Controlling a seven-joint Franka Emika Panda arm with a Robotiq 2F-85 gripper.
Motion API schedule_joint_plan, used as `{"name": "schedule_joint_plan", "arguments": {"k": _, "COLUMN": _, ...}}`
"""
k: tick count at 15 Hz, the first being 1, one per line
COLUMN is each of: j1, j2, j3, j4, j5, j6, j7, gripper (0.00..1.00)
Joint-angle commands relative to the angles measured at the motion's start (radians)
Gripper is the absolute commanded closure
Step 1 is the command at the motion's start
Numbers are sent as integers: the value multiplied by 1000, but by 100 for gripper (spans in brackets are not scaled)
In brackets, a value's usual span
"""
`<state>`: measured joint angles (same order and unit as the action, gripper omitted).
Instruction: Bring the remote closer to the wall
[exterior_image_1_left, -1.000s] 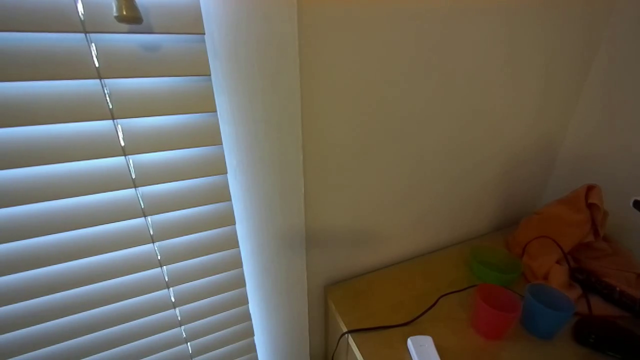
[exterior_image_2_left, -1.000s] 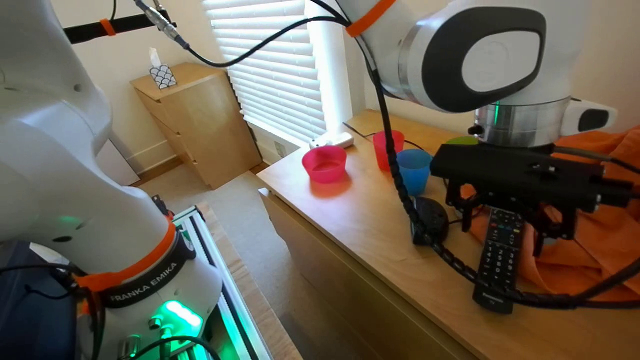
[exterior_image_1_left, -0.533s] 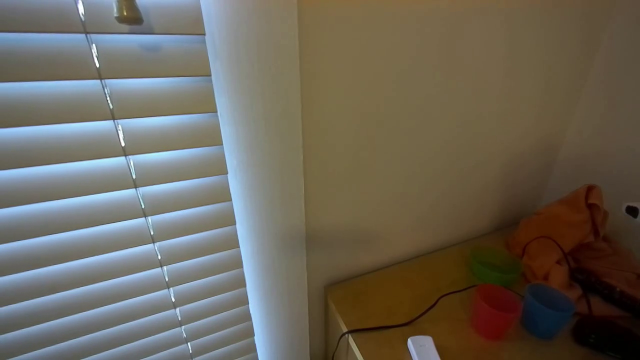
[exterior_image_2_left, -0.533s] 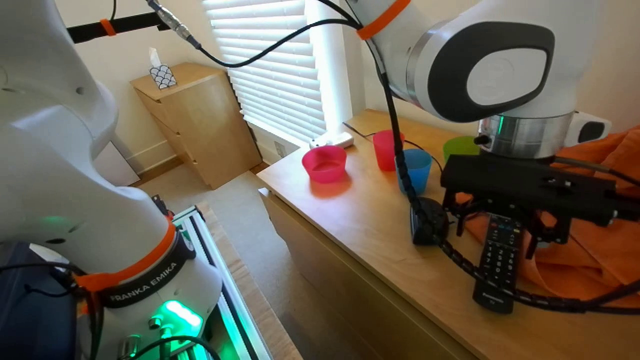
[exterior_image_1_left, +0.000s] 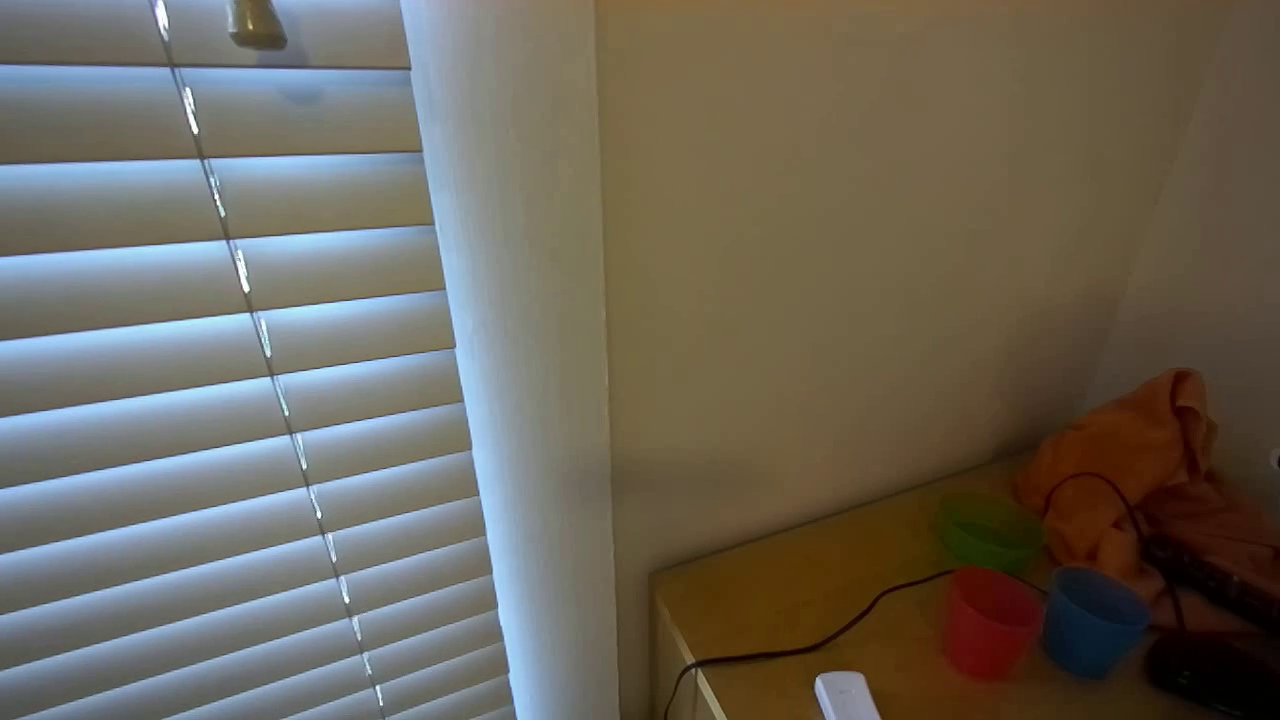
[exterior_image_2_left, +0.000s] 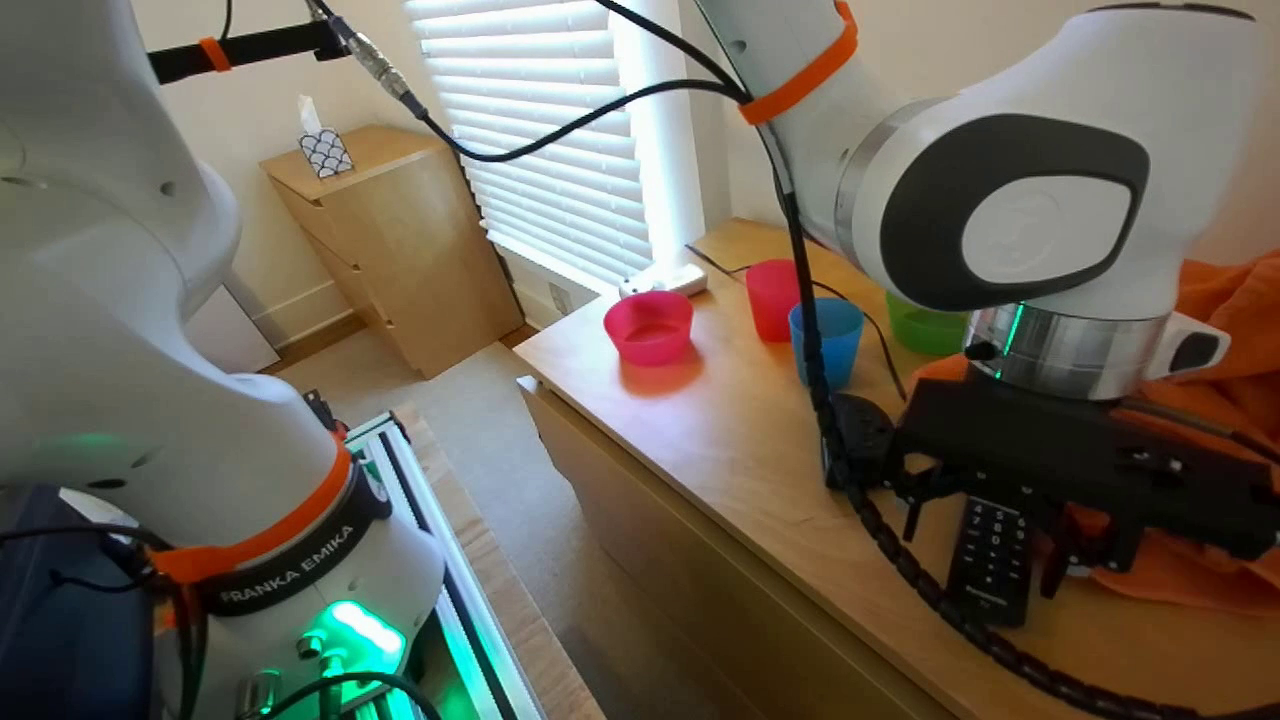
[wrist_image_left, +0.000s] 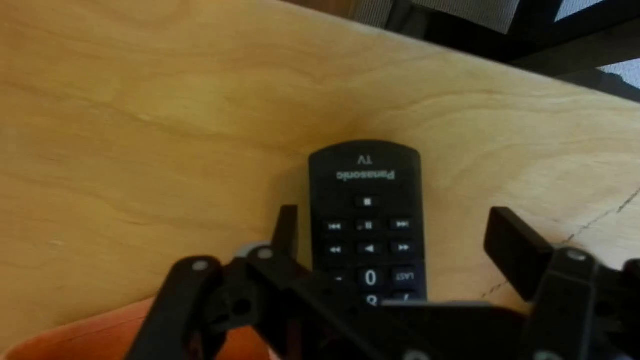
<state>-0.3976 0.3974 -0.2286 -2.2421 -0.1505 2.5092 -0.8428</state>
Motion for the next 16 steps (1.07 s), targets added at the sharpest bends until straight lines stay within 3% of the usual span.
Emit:
{"name": "schedule_joint_plan", "arguments": {"k": 1, "j1": -1, "j2": 35, "j3": -14, "j4": 34, "j5": -32, "j6": -20, "j7": 19, "gripper": 34}}
{"name": "schedule_joint_plan", "arguments": {"k": 5, "j1": 9, "j2": 56, "j3": -20, "j4": 46, "j5": -59, "j6": -13, "j7": 44, "gripper": 67}}
{"name": "schedule_joint_plan", "arguments": {"k": 7, "j1": 34, "j2": 20, "j3": -38, "j4": 23, "j5": -102, "j6": 6, "j7": 90, "gripper": 69}}
{"name": "schedule_joint_plan", "arguments": {"k": 10, "j1": 62, "j2": -134, "j3": -52, "j4": -90, "j5": -203, "j6": 51, "j7": 111, "gripper": 69}}
{"name": "schedule_joint_plan", "arguments": {"k": 14, "j1": 69, "j2": -327, "j3": -23, "j4": -224, "j5": -239, "j6": 87, "j7": 9, "gripper": 69}}
{"name": "schedule_joint_plan", "arguments": {"k": 16, "j1": 81, "j2": -405, "j3": -3, "j4": -278, "j5": -190, "j6": 83, "j7": -68, "gripper": 69}}
